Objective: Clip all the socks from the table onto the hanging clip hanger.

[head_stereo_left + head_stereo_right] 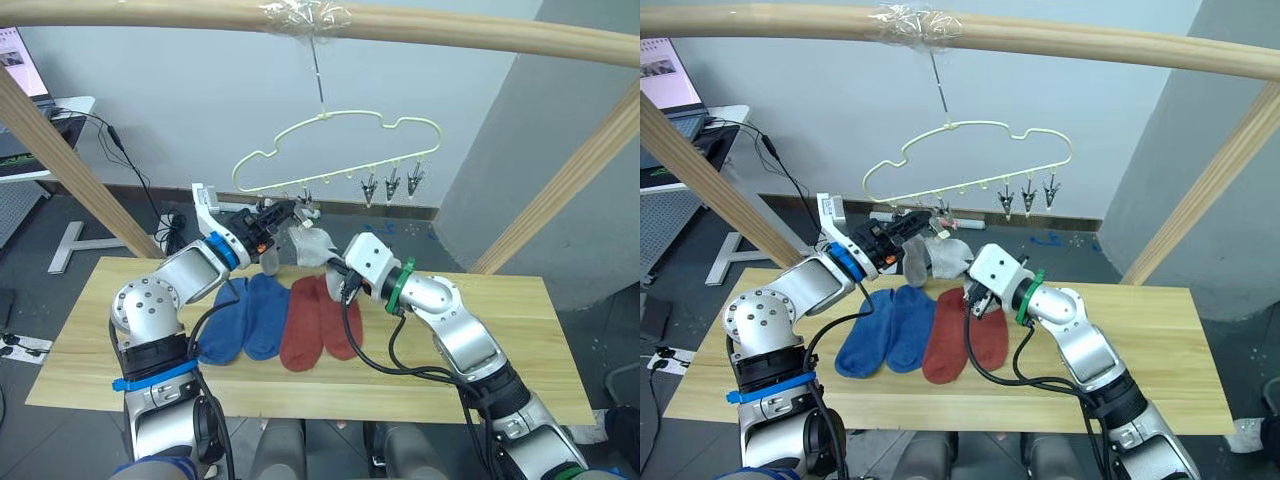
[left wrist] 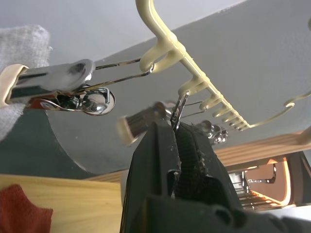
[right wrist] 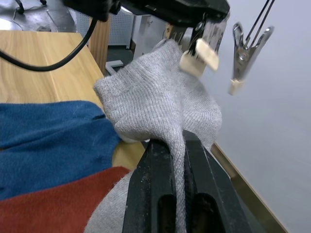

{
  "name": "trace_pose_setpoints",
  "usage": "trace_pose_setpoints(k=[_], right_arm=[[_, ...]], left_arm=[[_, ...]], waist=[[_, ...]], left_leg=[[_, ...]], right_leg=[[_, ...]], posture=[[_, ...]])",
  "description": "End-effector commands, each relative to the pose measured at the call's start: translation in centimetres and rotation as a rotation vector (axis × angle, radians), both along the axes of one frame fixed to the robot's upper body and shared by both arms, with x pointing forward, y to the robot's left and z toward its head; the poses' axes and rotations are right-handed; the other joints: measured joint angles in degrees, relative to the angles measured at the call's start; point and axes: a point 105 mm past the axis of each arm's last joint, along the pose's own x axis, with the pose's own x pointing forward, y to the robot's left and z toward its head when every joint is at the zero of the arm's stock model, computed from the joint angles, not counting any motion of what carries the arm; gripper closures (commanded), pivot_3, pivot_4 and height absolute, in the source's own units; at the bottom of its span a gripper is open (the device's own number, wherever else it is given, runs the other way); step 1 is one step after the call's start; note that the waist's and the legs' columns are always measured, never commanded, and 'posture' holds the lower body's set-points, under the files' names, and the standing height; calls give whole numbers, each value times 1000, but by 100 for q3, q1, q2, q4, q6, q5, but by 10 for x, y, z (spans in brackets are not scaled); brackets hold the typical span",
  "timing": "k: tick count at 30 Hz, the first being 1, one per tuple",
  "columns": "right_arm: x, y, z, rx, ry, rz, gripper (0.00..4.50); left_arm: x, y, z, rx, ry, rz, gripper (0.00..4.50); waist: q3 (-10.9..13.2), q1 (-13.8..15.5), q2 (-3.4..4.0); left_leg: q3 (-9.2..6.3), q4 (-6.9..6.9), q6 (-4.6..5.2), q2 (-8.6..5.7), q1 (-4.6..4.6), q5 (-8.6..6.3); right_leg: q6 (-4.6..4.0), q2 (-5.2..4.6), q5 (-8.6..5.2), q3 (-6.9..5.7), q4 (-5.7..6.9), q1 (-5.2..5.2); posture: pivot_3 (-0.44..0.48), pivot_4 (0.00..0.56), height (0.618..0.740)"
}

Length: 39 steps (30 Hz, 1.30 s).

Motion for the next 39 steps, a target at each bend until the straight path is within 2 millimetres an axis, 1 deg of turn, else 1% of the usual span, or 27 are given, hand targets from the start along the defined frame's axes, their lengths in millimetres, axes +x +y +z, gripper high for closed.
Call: trace_pose_setpoints(k=[1, 8, 11, 14, 16, 19, 22, 26, 29, 33, 35, 36, 39], right_arm=[[0, 0, 16, 42, -45, 7, 4460], [-6, -3, 16, 29, -58, 20, 4460], [-20, -11, 17, 21, -86, 50, 4460], [-25, -14, 18, 32, -95, 54, 4460], [-25, -13, 20, 33, -98, 55, 4460], [-20, -9, 21, 45, -89, 47, 4460], [-17, -5, 22, 50, -88, 49, 4460], [-13, 1, 25, 77, -84, 45, 4460], [-8, 2, 32, 111, -82, 27, 4460], [-8, 0, 31, 109, -77, 27, 4460], [-9, 1, 30, 106, -71, 35, 4500], [-10, 1, 29, 106, -65, 40, 4500], [-12, 4, 29, 121, -47, 53, 4500]], left_arm=[[-5, 0, -1, 13, 6, -6, 4500], [-1, 9, -3, -4, 19, 29, 4500], [2, 17, 1, -30, 24, 45, 4500], [1, 17, 0, -13, 25, 33, 4500], [0, 15, -3, 0, 27, 29, 4500], [-1, 7, 1, -45, 26, 9, 4500], [-4, 2, 0, -31, 23, -15, 4500], [-5, 1, -2, -36, 34, -13, 4500], [-6, 1, -1, -47, 30, -22, 4500], [-5, 4, 2, -52, 14, -5, 4500], [-8, 2, 4, -32, -15, -23, 3829], [-8, 2, 4, -32, -17, -21, 3693], [-7, 6, 2, -13, -16, 8, 2602]], waist=[[0, 8, 0], [0, 33, 0], [0, 57, 0], [0, 57, 0], [0, 55, 0], [0, 57, 0], [0, 62, 0], [0, 71, 0], [0, 72, 0], [1, 80, 2], [2, 80, 3], [3, 80, 4], [5, 87, 4]], left_leg=[[1, -1, 0, -1, 0, 0], [0, -1, 0, -1, 1, 0], [0, -2, 0, -1, 0, 0], [2, -4, 0, -1, -1, -1], [4, -4, 0, 0, 0, 0], [3, -4, 0, 0, 1, 0], [3, -2, 0, 0, 0, 0], [3, -4, 0, -1, -1, 0], [3, -4, 0, 0, -1, 0], [3, -4, 0, -1, -2, 0], [3, -5, 0, -1, -2, 0], [4, -6, 0, -1, -2, 0], [4, -10, 0, 0, -7, 0]], right_leg=[[0, -2, 0, 0, -1, 0], [0, -1, 0, -1, 0, -1], [0, -1, 0, -2, -1, -1], [1, -2, 0, 0, -4, -2], [1, -1, 0, 2, -3, -3], [1, -1, 0, 0, -2, -3], [1, -1, 0, 2, -2, -3], [1, -1, -1, 2, -4, -3], [1, -1, -1, 1, -4, -4], [1, -1, -1, 1, -4, -4], [1, -1, -1, 2, -5, -5], [1, -1, -1, 3, -5, -6], [0, -1, -1, 1, -6, -12]], posture=[[208, 224, 740], [211, 222, 740], [215, 220, 740], [215, 218, 740], [211, 219, 740], [211, 219, 740], [211, 219, 740], [204, 220, 740], [204, 220, 740], [205, 225, 740], [208, 226, 740], [208, 226, 740], [212, 227, 740]])
